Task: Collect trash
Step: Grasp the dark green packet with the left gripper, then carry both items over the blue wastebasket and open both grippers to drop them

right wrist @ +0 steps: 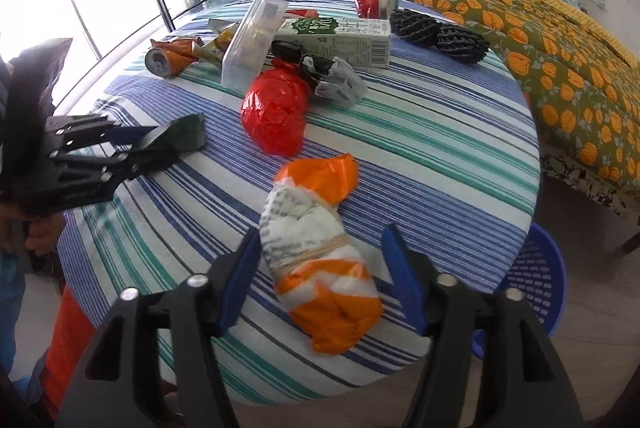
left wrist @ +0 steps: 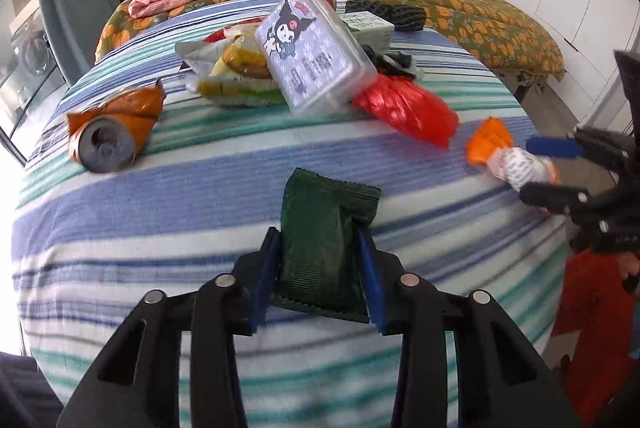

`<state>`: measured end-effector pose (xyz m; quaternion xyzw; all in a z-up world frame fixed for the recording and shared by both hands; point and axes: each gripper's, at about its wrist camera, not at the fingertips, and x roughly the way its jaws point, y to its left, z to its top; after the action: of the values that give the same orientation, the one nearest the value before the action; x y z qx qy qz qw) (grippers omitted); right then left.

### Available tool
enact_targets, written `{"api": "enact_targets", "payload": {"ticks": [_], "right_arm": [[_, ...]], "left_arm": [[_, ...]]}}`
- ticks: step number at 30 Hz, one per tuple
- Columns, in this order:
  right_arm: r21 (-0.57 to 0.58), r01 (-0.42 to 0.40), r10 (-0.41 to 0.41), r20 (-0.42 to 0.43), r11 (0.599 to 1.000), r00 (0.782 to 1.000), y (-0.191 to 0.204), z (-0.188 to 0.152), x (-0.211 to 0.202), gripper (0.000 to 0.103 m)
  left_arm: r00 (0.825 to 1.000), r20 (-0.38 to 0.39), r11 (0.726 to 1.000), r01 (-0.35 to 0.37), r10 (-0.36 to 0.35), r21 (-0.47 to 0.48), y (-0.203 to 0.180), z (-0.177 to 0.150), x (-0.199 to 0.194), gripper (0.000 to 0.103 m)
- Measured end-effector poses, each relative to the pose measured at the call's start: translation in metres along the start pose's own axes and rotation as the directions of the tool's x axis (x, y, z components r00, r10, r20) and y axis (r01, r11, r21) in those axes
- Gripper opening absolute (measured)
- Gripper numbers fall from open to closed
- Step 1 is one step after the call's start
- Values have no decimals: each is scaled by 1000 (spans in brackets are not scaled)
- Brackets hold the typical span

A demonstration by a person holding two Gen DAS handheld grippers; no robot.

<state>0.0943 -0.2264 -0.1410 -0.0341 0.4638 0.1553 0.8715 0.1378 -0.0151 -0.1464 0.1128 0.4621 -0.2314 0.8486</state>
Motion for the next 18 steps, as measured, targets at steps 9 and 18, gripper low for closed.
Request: {"api": "enact_targets", "payload": {"ticks": [9, 18], "right_arm": [[-101, -19, 11, -77, 995, 997, 13, 9, 4, 45], [174, -171, 152, 118, 970, 981, -58, -6, -52, 45]], "left_arm": [[999, 13, 999, -35, 34, 17, -2, -3, 3, 45], [994, 87, 994, 79, -72, -75, -19, 5, -27, 34]]}}
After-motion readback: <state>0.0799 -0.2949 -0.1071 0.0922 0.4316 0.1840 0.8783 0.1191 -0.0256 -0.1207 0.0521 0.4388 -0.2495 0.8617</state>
